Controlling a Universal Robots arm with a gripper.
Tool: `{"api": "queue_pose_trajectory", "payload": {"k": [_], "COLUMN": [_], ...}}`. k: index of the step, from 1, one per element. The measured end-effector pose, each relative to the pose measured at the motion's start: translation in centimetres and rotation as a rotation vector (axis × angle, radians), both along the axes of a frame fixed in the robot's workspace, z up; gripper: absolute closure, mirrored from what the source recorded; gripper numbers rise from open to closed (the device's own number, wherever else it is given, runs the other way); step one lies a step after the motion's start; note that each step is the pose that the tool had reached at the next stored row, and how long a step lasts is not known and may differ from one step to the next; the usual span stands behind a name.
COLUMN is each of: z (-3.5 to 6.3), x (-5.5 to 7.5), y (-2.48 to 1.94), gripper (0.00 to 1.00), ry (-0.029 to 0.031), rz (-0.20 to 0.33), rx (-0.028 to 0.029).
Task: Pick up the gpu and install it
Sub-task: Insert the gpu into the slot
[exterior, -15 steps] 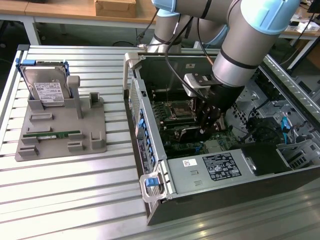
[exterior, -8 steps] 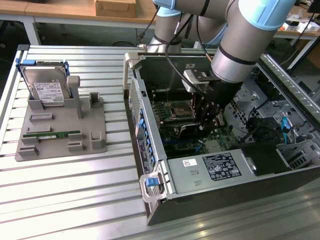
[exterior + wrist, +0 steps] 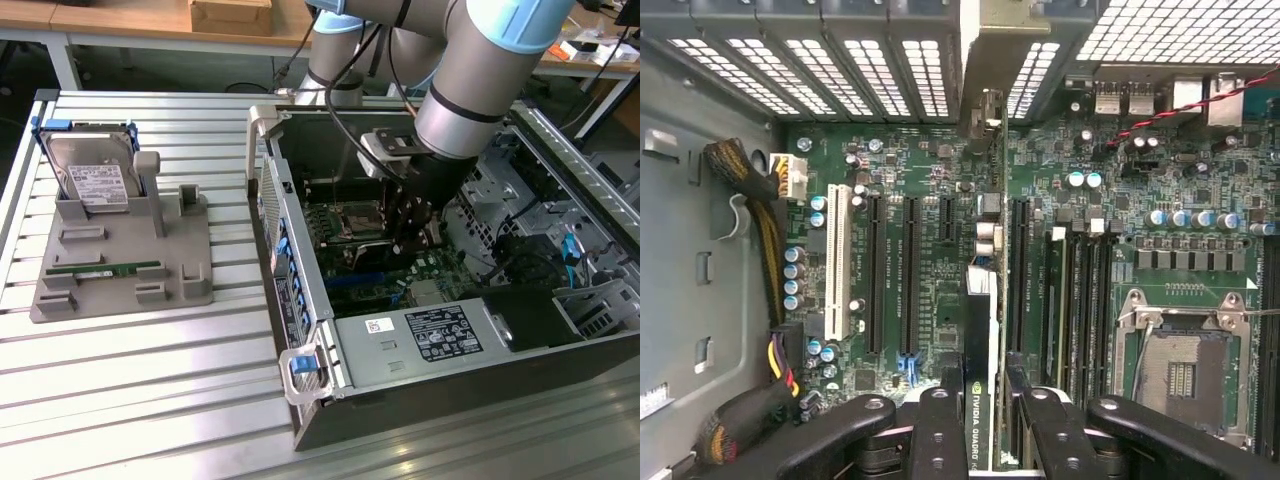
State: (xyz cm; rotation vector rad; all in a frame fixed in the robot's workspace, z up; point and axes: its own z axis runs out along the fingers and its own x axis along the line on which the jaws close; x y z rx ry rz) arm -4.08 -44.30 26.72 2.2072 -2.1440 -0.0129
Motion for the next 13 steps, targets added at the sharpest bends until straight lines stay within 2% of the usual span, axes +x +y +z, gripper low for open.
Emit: {"api": "queue_pose_trajectory", "payload": {"k": [4, 10, 13], "z": [0.01, 0.00, 0.00], "x": [-0.2, -1.5, -1.7], "y": [0.05, 0.04, 0.04], "gripper": [0.73, 0.73, 0.73], "ry": [-0.0002, -0.0025, -0.0031], "rz": [0.000, 0.000, 0.000], "rx": [-0.0002, -0.0001, 0.0000]}}
